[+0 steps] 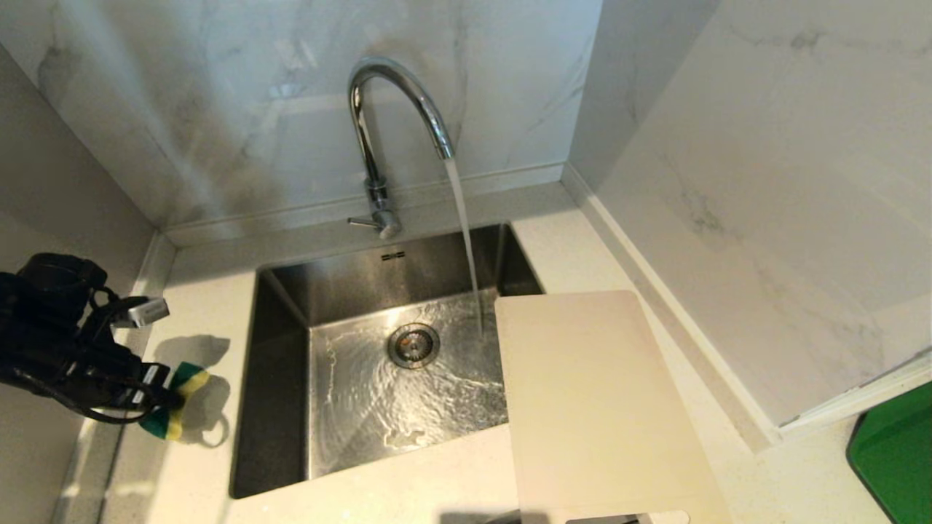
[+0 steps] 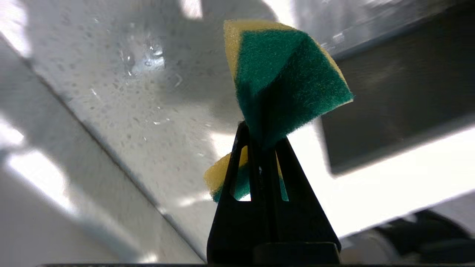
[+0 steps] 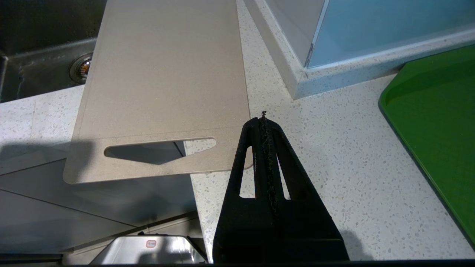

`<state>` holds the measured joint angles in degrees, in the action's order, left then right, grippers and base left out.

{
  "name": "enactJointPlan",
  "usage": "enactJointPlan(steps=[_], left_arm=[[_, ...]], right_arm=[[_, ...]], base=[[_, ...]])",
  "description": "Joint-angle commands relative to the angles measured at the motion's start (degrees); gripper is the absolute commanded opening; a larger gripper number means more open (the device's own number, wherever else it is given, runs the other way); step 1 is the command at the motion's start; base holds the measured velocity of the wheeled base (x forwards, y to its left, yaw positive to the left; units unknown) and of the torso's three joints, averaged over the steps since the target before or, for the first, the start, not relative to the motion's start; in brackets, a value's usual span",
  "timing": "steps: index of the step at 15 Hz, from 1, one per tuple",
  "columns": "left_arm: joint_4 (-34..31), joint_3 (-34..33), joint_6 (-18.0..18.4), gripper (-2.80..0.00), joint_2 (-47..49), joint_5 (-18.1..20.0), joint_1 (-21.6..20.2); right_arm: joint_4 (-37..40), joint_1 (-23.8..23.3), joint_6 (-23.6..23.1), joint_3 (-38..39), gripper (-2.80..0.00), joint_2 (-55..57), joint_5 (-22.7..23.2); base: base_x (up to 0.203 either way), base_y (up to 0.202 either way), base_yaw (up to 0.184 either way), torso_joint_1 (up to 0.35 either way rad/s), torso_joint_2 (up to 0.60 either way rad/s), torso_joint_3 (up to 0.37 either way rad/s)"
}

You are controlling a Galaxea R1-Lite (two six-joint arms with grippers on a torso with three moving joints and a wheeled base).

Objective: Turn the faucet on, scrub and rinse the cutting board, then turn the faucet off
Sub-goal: Pick up the cleaning cloth, then pick up the cutting board

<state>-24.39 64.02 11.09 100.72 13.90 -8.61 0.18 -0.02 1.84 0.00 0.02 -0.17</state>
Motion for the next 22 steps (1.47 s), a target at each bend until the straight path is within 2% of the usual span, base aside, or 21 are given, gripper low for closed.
enactJointPlan(steps=[1,2,4,5,6,9,13,19,21,22], left_arm=[[-6.98,6.76,-2.73,-2.8,-4.7,2.07,-0.01],[-9.83,9.89,-5.28,-2.8,-5.66,2.56,-0.01],[-14.15,14.22,-13.41,-2.8,-7.93,2.71,-0.02],[-14.61,14.4,-16.01,-2.8,-9.14,2.62,-0.07],[-14.72,14.25,-16.93,-2.8,-10.51,2.78,-0.27],[-14.8,12.36,-16.93,-2.8,-16.27,2.54,-0.92],[-14.65,9.04,-17.37,-2.8,-24.87,0.32,-1.2],[-14.63,6.07,-17.08,-2.8,-38.9,0.18,-1.34],[-14.6,3.59,-16.12,-2.8,-44.03,-0.11,-1.33],[-14.57,2.05,-14.52,-2.8,-46.65,-0.27,-1.34]], right_arm=[[-0.01,0.02,0.0,0.0,-2.8,-0.02,0.0],[-0.01,0.01,0.0,0.0,-2.8,-0.02,0.0],[-0.01,0.02,0.0,0.07,-2.8,-0.02,0.0],[-0.01,0.02,0.0,0.01,-2.8,-0.02,0.0],[-0.01,0.02,0.0,0.0,-2.8,-0.02,0.0],[-0.01,0.02,0.0,0.0,-2.8,-0.02,0.03],[-0.01,0.0,0.0,0.03,-2.8,-0.02,0.0],[-0.01,0.0,0.0,0.09,-2.8,-0.02,0.02],[-0.01,-0.05,0.0,0.0,-2.8,-0.02,0.0],[-0.01,-0.01,0.0,0.04,-2.8,-0.02,0.05]], base=[[0.0,0.0,0.0,0.0,0.0,0.0],[0.0,0.0,0.0,0.0,0.0,0.0],[0.0,0.0,0.0,0.0,0.0,0.0],[0.0,0.0,0.0,0.0,0.0,0.0],[0.0,0.0,0.0,0.0,0.0,0.0],[0.0,0.0,0.0,0.0,0.0,0.0],[0.0,0.0,0.0,0.0,0.0,0.0],[0.0,0.0,0.0,0.0,0.0,0.0],[0.0,0.0,0.0,0.0,0.0,0.0],[0.0,0.0,0.0,0.0,0.0,0.0]])
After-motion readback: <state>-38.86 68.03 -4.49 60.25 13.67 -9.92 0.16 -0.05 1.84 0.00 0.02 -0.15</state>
